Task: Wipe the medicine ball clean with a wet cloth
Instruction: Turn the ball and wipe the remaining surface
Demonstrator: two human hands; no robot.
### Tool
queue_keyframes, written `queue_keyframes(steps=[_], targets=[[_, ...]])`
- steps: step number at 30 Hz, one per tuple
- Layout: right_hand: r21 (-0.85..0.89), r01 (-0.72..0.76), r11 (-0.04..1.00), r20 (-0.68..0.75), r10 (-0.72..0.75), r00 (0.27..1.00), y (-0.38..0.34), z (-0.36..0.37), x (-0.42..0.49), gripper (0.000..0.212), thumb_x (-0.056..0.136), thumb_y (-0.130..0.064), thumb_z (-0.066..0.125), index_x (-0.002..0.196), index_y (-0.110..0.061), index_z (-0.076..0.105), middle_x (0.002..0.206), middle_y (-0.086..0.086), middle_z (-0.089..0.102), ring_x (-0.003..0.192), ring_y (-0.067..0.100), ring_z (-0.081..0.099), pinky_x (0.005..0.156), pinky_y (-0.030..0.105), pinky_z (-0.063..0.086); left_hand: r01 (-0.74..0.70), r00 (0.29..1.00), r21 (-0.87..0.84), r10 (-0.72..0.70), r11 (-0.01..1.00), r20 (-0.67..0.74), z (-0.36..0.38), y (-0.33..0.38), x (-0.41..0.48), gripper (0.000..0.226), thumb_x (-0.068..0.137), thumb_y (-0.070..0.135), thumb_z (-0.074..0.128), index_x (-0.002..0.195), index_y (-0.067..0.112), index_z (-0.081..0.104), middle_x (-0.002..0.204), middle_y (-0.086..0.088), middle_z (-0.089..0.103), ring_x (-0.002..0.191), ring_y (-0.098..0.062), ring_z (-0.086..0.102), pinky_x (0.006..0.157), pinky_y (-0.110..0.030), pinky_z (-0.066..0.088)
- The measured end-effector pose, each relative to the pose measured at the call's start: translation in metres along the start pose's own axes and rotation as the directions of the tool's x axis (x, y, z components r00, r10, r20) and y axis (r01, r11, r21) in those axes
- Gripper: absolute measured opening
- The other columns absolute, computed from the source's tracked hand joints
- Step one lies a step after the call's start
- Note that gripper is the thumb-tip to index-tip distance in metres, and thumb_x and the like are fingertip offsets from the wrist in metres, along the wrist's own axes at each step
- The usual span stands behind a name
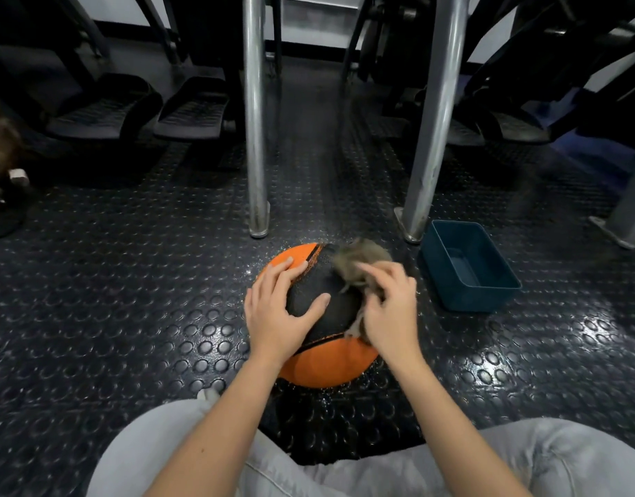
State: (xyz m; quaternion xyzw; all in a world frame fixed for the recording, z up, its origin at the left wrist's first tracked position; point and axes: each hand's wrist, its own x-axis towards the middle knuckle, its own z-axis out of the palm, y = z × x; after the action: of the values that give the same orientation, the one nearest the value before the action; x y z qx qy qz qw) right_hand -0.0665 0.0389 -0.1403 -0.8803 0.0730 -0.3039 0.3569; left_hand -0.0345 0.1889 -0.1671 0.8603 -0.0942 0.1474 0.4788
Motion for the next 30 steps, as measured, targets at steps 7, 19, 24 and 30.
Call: queue_keyframes(steps=[7,19,24,30], targets=[[-0.039,-0.330,0.943,0.083,0.332,0.940,0.060,-0.015,-0.007,0.042,0.086,0.018,0.043,0.115,-0.005,0.064,0.107,0.000,0.052,0.108,0.023,0.050,0.089,0.020,0.040,-0.029,0.998,-0.012,0.030,1.000,0.051,-0.003,0.001,0.000,0.052,0.069,0.073,0.047,0.117,0.055,0.041,0.130,0.032,0.034,0.134,-0.011,0.031,0.112,-0.049,0.021],[-0.177,-0.253,0.951,0.149,0.280,0.948,0.066,-0.027,0.001,0.045,0.083,0.019,0.044,0.116,-0.004,0.064,0.107,0.003,0.053,0.108,0.028,0.051,0.096,0.026,0.039,-0.094,0.992,-0.071,0.100,0.993,0.077,-0.007,0.000,0.001,0.049,0.066,0.067,0.056,0.112,0.054,0.044,0.126,0.037,0.036,0.124,-0.003,0.035,0.109,-0.045,0.026],[-0.064,-0.025,0.998,0.117,0.032,0.993,0.019,-0.024,0.010,0.039,0.086,0.009,0.049,0.117,-0.009,0.064,0.107,-0.001,0.050,0.100,0.019,0.041,0.084,0.005,0.025,-0.025,0.997,-0.142,0.035,0.990,0.066,-0.007,0.008,0.007,0.027,0.070,0.064,0.055,0.094,0.053,0.053,0.113,0.033,0.047,0.116,-0.003,0.043,0.105,-0.044,0.032],[-0.117,0.238,0.964,0.107,-0.226,0.968,0.009,-0.016,-0.026,0.046,0.079,0.001,0.042,0.118,-0.010,0.064,0.112,0.003,0.052,0.091,0.011,0.030,0.088,0.008,0.024,0.134,0.985,0.097,-0.143,0.986,0.097,0.001,0.030,0.016,0.037,0.096,0.040,0.044,0.131,0.031,0.048,0.131,0.010,0.045,0.127,-0.015,0.039,0.110,-0.045,0.025]])
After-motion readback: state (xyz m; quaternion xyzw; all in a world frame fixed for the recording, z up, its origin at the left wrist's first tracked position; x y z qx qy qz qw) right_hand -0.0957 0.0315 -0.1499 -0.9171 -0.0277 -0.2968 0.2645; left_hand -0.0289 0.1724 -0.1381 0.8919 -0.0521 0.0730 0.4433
